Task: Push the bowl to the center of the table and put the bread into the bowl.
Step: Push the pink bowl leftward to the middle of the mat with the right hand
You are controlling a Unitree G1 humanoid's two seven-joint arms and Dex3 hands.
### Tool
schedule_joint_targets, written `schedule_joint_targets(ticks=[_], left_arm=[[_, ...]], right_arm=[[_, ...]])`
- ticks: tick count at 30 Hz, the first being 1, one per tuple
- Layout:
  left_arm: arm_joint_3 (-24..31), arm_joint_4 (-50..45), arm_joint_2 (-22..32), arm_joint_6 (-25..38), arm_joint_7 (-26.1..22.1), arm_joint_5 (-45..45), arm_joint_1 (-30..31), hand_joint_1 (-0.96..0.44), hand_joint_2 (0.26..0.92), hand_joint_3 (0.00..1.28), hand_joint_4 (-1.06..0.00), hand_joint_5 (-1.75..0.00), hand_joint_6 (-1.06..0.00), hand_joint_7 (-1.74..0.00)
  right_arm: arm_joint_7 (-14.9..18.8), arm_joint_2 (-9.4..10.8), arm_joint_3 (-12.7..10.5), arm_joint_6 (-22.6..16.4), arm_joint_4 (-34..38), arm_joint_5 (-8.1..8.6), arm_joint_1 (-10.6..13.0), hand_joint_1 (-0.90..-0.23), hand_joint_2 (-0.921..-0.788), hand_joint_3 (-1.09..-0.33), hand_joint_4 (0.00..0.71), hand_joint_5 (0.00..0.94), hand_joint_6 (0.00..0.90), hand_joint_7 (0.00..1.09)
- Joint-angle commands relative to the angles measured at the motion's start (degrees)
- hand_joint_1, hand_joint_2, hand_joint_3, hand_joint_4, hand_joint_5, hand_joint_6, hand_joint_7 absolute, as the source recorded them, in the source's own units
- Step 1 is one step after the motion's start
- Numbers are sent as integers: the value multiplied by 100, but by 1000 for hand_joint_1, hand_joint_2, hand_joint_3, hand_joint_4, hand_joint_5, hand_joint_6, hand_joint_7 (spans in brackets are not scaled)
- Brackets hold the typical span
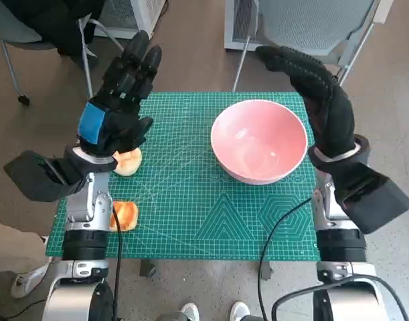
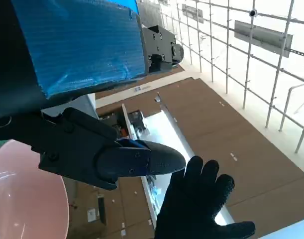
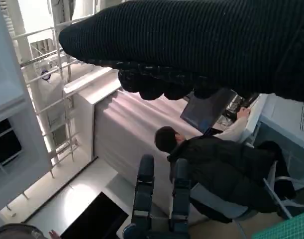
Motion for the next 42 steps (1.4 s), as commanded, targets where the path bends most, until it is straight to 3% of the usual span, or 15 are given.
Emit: schedule_joint_targets(ticks=[1,7,15,19,23,28,32,42], left_arm=[[-2,-107,9,65,5,-36,77,-711,921,316,0,0,-153,-37],[-5,-126,11,61,27,-11,96,-708,921,317,1,1,-152,-35],[1,-162,34,82,28,-10,127,-707,921,318,1,1,-150,-33],[8,-169,46,91,29,-7,134,-707,921,318,1,1,-149,-32],[12,-177,55,95,42,7,140,-706,921,319,1,1,-148,-30],[13,-201,67,115,51,14,149,-705,921,320,1,1,-148,-29],[10,-226,81,115,55,20,160,-705,921,320,1,1,-149,-29],[-11,-308,107,137,108,60,205,-701,921,323,1,1,-148,-28]], right_arm=[[-31,-55,-34,29,51,-67,84,-688,-921,-838,138,1,-1,458],[11,-182,-207,20,470,32,-118,-689,-921,-828,139,1,-1,460],[18,-427,-620,-35,2114,118,-746,-678,-921,-818,141,2,-1,461],[-119,-563,-780,143,2867,47,-1027,-684,-921,-818,133,0,-1,448],[-475,-702,-842,512,3458,-123,-1208,-692,-921,-823,119,0,-1,414],[-1038,-817,-788,1001,3882,-417,-1290,-693,-921,-835,102,0,-1,389],[-1301,-862,-778,1386,4054,-558,-1291,-652,-921,-872,90,0,3,376],[-1552,-854,-852,2021,4205,-673,-1133,-636,-921,-900,81,1,11,354]])
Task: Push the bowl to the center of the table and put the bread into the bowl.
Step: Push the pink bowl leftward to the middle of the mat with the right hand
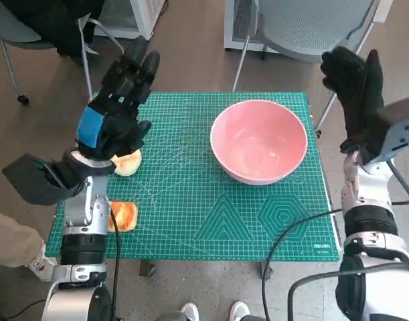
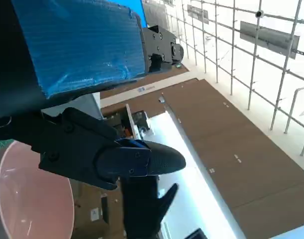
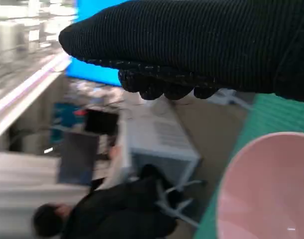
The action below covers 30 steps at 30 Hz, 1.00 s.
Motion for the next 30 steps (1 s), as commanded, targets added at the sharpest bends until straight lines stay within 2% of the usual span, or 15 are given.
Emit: schedule_joint_targets(ticks=[1,6,13,30], left_arm=[[-15,-120,69,40,38,47,57,-700,921,323,1,1,-148,-28],[-17,-137,84,49,57,61,75,-701,921,323,1,1,-148,-27],[-32,-153,101,57,90,96,82,-703,921,325,1,1,-148,-27],[-51,-115,118,70,126,128,90,-709,921,325,1,1,-145,-24]], right_arm=[[-66,15,-67,343,134,-43,206,-642,-921,-904,83,2,14,352],[-33,93,-139,475,138,-26,314,-661,-921,-906,85,2,22,342],[11,194,-217,640,138,-8,414,-624,-921,-901,87,2,28,331],[52,257,-240,725,165,-72,567,-642,-921,-898,103,7,42,315]])
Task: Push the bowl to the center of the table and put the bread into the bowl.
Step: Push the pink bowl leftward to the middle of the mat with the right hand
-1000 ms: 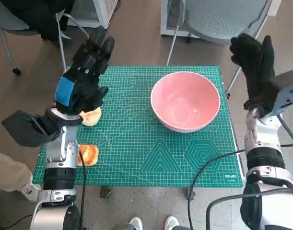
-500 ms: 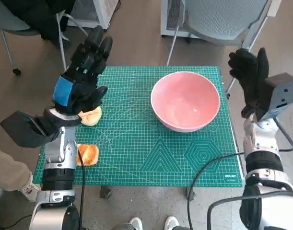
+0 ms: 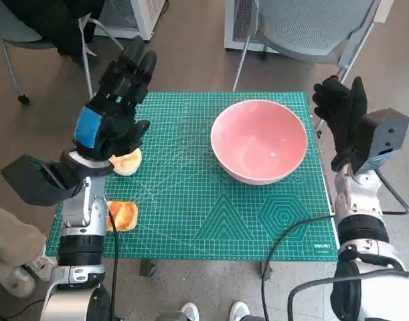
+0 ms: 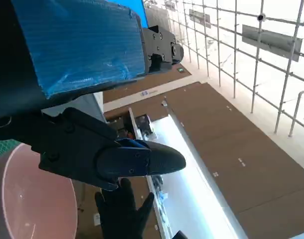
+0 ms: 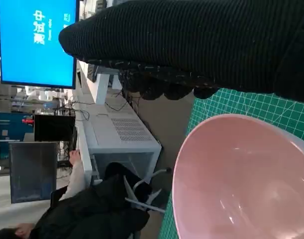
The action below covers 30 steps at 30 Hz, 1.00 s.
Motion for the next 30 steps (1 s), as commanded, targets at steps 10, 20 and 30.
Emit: schedule_joint_targets(ticks=[10,20,30], left_arm=[[-37,-146,88,133,29,50,63,-719,921,327,1,1,-144,-22],[-28,-149,106,179,33,52,53,-716,921,328,1,1,-143,-22],[-26,-140,114,202,47,48,47,-718,921,330,1,1,-143,-21]], right_arm=[[87,144,-14,215,144,-51,359,-653,-921,-890,105,5,51,307],[133,278,-86,363,151,29,399,-668,-921,-875,112,7,64,303],[182,493,-163,349,132,54,412,-675,-921,-826,119,6,84,303]])
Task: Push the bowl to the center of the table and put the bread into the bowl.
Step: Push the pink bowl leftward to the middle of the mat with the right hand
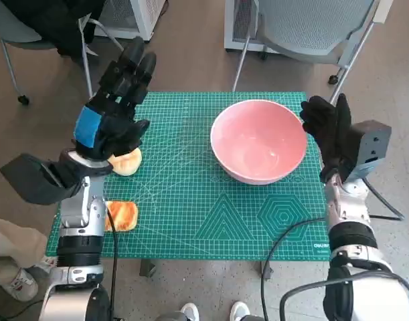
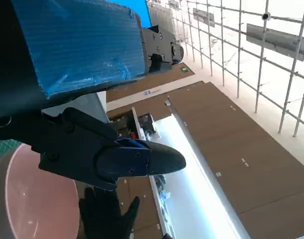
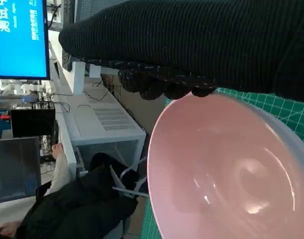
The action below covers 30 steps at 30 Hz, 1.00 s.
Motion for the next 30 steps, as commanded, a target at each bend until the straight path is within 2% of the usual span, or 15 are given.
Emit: schedule_joint_targets(ticks=[1,9,20,30], left_arm=[[-17,-67,48,48,26,45,25,-718,921,330,1,1,-143,-21],[-15,-75,56,61,43,45,23,-720,921,330,1,1,-144,-21],[-15,-160,66,88,69,46,48,-727,921,332,1,1,-143,-20],[-20,-203,73,97,89,54,72,-725,921,333,1,1,-143,-20]], right_arm=[[102,213,-38,104,70,38,194,-674,-921,-824,119,6,85,303],[129,395,1,63,48,-6,184,-654,-921,-816,131,8,89,304],[95,626,168,-20,26,-117,148,-666,-921,-831,153,15,73,299],[62,686,249,-40,26,-125,137,-698,-921,-824,167,17,68,305]])
